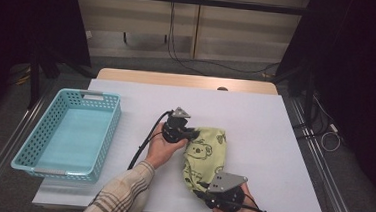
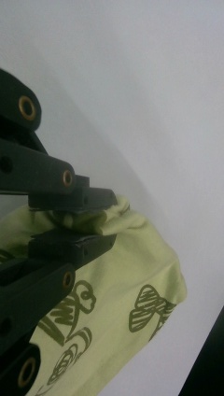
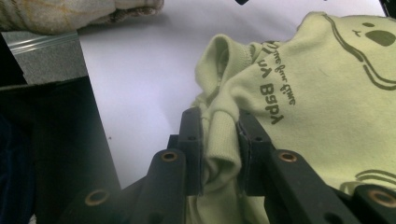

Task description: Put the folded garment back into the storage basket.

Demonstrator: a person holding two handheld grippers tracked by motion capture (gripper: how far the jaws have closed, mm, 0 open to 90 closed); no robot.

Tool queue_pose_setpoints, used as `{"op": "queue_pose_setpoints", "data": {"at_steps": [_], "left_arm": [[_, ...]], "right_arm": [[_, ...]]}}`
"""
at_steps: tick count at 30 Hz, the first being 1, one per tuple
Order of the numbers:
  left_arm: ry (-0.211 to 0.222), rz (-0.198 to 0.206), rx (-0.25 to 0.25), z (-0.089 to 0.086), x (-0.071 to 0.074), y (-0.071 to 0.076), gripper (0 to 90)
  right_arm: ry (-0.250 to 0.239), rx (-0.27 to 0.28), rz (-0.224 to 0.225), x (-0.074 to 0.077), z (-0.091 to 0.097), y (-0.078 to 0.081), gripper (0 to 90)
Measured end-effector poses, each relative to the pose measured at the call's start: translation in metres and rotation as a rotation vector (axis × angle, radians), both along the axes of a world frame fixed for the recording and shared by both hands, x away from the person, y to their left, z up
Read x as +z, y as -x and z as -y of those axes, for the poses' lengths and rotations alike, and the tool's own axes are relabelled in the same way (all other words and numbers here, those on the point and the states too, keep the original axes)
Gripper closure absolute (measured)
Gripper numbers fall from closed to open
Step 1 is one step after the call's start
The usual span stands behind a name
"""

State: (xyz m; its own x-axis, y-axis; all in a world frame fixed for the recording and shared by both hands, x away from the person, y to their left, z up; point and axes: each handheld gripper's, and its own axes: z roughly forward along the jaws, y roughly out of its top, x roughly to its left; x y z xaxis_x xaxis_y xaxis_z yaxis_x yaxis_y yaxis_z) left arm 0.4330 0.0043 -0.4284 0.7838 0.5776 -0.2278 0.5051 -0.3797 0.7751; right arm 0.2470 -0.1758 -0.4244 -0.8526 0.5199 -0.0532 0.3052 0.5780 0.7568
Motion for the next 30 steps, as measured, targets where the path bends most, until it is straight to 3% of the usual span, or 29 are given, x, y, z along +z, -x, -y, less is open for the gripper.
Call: {"op": "queue_pose_setpoints", "data": {"at_steps": [3,20,24,30], "left_arm": [[-0.003,0.020,-0.007,-0.002,0.002,-0.001,80.1],[0.012,0.036,0.000,-0.006,0.016,0.000,80.1],[-0.004,0.049,-0.009,-0.010,0.020,0.000,80.1],[0.013,0.055,0.007,-0.013,0.025,-0.001,80.1]], "right_arm": [[-0.011,-0.001,0.001,0.001,0.000,0.000,75.0],[-0.034,0.008,0.022,0.010,-0.003,-0.002,75.1],[-0.045,0.007,0.022,0.012,-0.004,-0.001,75.1],[-0.053,0.011,0.029,0.017,-0.006,-0.003,75.2]]}}
